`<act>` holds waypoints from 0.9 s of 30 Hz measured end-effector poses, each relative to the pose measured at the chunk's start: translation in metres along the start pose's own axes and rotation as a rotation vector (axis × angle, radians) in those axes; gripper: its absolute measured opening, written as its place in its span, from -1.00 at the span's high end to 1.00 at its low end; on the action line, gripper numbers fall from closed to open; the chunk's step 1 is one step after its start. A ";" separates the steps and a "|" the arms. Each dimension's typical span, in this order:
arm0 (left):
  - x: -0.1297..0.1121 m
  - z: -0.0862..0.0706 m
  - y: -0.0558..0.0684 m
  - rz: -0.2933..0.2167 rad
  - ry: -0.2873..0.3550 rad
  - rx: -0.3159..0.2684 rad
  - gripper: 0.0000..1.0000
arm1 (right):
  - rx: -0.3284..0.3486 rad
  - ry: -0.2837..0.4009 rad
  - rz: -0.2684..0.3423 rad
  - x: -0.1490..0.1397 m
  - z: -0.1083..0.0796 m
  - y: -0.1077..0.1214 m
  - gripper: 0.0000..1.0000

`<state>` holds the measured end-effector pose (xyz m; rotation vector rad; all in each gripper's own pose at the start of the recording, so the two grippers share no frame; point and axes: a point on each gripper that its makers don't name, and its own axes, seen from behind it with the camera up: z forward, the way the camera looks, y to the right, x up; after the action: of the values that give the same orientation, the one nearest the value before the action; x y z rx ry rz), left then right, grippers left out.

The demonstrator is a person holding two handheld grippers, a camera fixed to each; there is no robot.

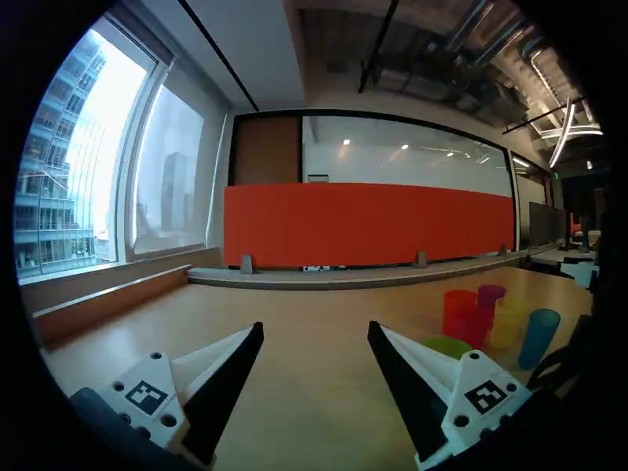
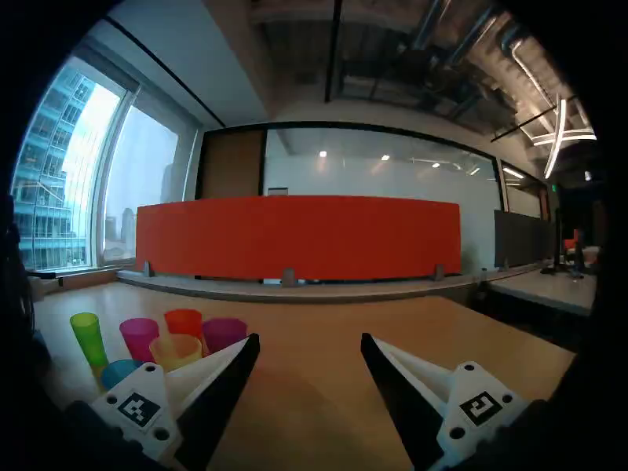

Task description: Pour water

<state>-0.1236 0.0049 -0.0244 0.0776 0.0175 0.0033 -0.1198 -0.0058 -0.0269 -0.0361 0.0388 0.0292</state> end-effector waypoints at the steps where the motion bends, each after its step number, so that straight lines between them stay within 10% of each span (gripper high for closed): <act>1: 0.000 0.000 0.000 0.000 0.000 0.000 -0.98 | -0.001 0.000 0.001 0.000 0.000 0.000 -1.00; 27: 0.000 0.000 0.000 0.000 0.000 0.000 -0.98 | -0.001 -0.004 0.002 -0.001 -0.003 0.002 -1.00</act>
<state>-0.1237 0.0053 -0.0244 0.0779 0.0174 0.0035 -0.1210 -0.0043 -0.0295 -0.0373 0.0348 0.0316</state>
